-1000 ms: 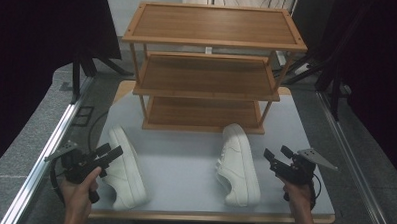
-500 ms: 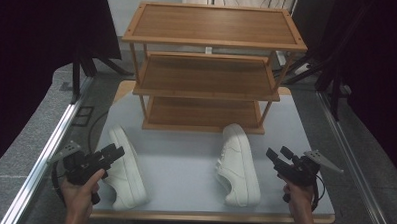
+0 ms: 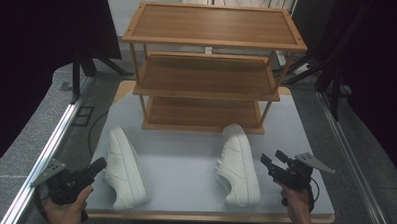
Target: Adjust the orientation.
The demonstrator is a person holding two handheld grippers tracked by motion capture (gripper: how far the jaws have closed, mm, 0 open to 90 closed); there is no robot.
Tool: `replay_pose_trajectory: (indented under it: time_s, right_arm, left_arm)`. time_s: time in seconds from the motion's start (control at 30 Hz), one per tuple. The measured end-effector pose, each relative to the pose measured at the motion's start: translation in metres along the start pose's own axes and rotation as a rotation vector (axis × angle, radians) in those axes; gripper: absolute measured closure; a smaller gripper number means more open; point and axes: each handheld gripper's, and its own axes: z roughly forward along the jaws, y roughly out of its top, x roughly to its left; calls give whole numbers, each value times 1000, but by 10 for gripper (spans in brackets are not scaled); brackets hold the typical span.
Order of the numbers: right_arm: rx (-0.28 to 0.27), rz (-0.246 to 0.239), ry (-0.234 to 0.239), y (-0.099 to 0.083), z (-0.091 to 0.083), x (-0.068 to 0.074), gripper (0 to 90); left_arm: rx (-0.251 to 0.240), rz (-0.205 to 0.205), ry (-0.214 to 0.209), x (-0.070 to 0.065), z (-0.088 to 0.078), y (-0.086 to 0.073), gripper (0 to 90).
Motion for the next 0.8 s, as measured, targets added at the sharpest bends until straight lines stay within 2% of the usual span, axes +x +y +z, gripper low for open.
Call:
replay_pose_trajectory:
  time_s: [0.1,0.13,0.33,0.43,0.47,0.5,0.57,0.73,0.8]
  right_arm:
    - [-8,16,0,0,-1,0,319]
    - [-10,27,-5,-1,-1,-1,319]
    - [-4,64,-30,-4,2,-9,321]
    - [5,66,-33,-6,1,-12,321]
    - [8,62,-34,-6,1,-12,321]
    - [7,61,-37,-7,0,-13,321]
    - [5,58,-41,-7,-1,-13,321]
    - [6,60,-48,-7,0,-12,321]
    - [11,59,-52,-7,1,-12,321]
  left_arm:
    - [-2,3,9,1,-8,-3,894]
    - [4,6,30,3,-16,-9,894]
    - [44,-44,60,20,-22,-30,893]
    - [72,-58,45,22,-21,-44,893]
    - [72,-58,45,22,-21,-44,893]
    - [97,-60,42,23,-20,-54,894]
    - [122,-69,31,23,-16,-60,894]
    - [159,-41,13,16,-2,-60,894]
    - [156,-47,2,15,2,-60,896]
